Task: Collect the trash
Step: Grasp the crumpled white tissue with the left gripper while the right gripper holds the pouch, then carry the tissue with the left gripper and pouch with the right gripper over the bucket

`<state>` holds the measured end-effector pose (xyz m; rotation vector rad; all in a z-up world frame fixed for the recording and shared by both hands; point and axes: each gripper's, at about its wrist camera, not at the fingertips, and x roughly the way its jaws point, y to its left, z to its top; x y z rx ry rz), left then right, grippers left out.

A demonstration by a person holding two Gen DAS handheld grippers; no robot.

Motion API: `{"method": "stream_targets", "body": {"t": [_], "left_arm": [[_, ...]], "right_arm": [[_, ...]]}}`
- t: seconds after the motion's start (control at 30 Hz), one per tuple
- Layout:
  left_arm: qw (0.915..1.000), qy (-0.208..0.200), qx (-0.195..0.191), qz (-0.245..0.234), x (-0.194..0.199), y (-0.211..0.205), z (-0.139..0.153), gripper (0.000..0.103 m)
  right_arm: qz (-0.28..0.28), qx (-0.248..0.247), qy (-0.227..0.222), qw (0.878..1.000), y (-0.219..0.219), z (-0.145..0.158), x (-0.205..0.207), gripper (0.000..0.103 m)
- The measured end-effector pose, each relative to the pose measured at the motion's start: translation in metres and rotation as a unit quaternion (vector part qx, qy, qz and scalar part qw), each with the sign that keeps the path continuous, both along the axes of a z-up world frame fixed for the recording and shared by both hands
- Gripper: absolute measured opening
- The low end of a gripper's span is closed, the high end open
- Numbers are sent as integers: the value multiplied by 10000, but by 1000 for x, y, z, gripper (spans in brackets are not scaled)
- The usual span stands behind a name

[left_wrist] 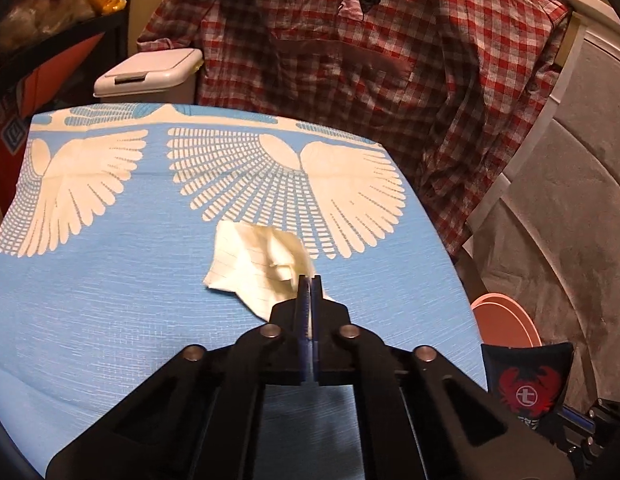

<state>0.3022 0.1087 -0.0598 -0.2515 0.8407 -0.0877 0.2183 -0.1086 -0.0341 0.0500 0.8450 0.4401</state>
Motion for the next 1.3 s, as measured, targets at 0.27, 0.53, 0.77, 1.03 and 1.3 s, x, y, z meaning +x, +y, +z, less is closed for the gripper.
{"method": "stream_targets", "body": {"t": [0.27, 0.53, 0.77, 1.03, 1.3], "left_arm": [[9998, -114, 121, 50, -15, -2, 19, 0], [9990, -333, 309, -29, -43, -11, 48, 0], [9976, -633, 286, -30, -76, -18, 80, 0], [9949, -944, 331, -163, -116, -35, 110, 0], [9939, -1034, 220, -314, -156, -63, 120, 0]], "right_arm": [[-50, 54, -138, 9999, -8, 12, -6, 5], [-113, 89, -313, 9994, -17, 28, -19, 5], [-223, 176, -508, 9983, -31, 48, -35, 5], [-400, 255, -734, 9962, -53, 70, -55, 5], [-750, 337, -938, 9922, -88, 89, -64, 5]]}}
